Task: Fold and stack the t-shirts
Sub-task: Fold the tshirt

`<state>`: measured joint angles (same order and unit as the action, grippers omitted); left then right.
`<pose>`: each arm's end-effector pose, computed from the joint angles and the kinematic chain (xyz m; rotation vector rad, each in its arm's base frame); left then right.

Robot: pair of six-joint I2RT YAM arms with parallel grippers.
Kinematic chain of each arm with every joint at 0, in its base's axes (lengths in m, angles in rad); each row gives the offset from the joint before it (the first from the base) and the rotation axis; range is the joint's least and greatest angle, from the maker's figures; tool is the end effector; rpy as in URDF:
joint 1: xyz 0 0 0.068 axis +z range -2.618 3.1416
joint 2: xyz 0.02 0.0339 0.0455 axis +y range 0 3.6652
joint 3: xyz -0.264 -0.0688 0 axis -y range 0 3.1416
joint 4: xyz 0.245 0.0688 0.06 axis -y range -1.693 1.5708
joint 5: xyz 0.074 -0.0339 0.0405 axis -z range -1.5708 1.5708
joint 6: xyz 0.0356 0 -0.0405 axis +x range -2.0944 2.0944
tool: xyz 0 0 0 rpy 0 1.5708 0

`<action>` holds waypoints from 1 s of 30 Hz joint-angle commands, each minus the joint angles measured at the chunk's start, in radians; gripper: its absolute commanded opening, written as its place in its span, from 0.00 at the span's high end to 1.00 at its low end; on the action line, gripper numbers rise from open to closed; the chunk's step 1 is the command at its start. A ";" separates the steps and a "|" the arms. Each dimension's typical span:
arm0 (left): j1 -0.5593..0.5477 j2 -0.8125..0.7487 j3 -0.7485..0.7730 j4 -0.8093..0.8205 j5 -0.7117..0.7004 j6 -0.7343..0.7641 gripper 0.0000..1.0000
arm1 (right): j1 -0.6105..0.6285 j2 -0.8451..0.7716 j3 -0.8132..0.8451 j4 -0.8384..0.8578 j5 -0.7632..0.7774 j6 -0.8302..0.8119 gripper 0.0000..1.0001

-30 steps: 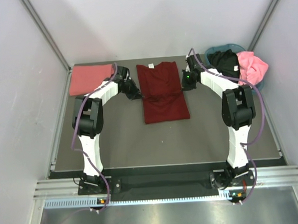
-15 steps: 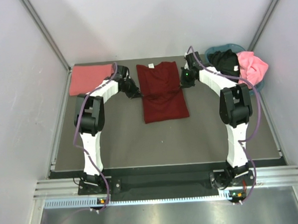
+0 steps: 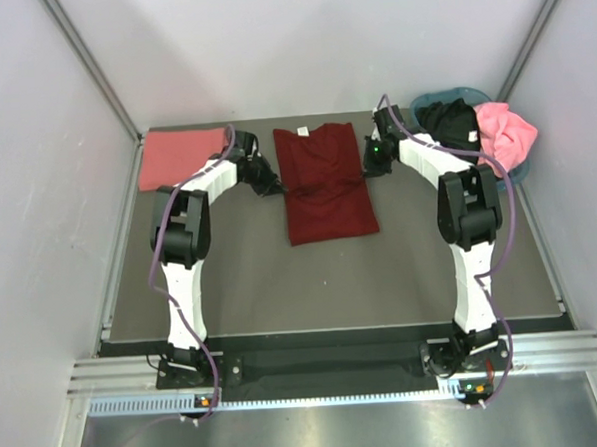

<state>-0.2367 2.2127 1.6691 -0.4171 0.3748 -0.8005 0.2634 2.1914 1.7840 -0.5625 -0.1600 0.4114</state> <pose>0.4637 -0.1253 0.1618 -0.5886 2.6044 -0.8549 0.4658 0.1315 0.1963 0.1272 2.5859 0.4613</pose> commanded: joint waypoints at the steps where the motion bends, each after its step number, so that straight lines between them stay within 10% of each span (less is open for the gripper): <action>1: 0.010 0.001 0.037 0.063 0.007 0.009 1.00 | -0.015 0.002 0.060 0.047 -0.004 0.010 0.99; 15: 0.016 -0.137 0.034 -0.014 -0.166 0.061 0.74 | -0.021 -0.082 0.019 0.102 -0.029 -0.020 0.59; 18: -0.016 -0.204 0.023 -0.057 -0.286 0.141 0.65 | -0.021 -0.131 -0.035 0.102 -0.027 -0.039 0.58; 30: -0.093 -0.228 -0.187 0.135 0.033 0.165 0.82 | -0.021 -0.187 -0.155 0.104 -0.153 -0.109 0.74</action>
<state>-0.3084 1.9419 1.5059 -0.3321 0.3355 -0.6624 0.2520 2.0346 1.6356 -0.4973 -0.2581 0.3328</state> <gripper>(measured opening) 0.194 0.264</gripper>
